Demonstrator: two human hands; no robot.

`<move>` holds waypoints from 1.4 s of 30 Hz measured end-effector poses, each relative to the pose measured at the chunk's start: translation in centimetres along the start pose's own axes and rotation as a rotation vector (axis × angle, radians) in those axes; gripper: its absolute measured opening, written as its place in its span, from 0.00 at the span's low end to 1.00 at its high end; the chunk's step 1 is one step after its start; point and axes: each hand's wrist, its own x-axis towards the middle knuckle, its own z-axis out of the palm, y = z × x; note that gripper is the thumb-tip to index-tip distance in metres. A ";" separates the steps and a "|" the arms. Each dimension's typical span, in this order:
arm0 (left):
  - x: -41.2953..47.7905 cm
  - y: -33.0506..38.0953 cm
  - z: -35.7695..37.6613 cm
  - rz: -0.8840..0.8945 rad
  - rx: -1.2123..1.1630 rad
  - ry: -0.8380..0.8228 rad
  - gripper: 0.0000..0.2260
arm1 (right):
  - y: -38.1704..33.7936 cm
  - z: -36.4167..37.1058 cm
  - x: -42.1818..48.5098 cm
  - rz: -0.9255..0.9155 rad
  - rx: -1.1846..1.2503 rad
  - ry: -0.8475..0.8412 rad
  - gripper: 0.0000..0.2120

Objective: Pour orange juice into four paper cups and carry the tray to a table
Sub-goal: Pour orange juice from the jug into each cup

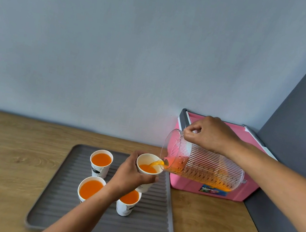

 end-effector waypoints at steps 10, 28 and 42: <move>-0.1 -0.1 0.1 -0.008 -0.017 -0.013 0.30 | -0.4 -0.2 -0.3 -0.010 0.001 -0.009 0.23; -0.2 -0.3 0.2 -0.011 -0.014 -0.008 0.30 | -0.1 0.2 0.0 -0.010 -0.001 -0.015 0.17; -0.1 -0.4 0.1 -0.016 0.001 -0.002 0.29 | -0.2 0.3 0.1 -0.020 -0.012 -0.024 0.13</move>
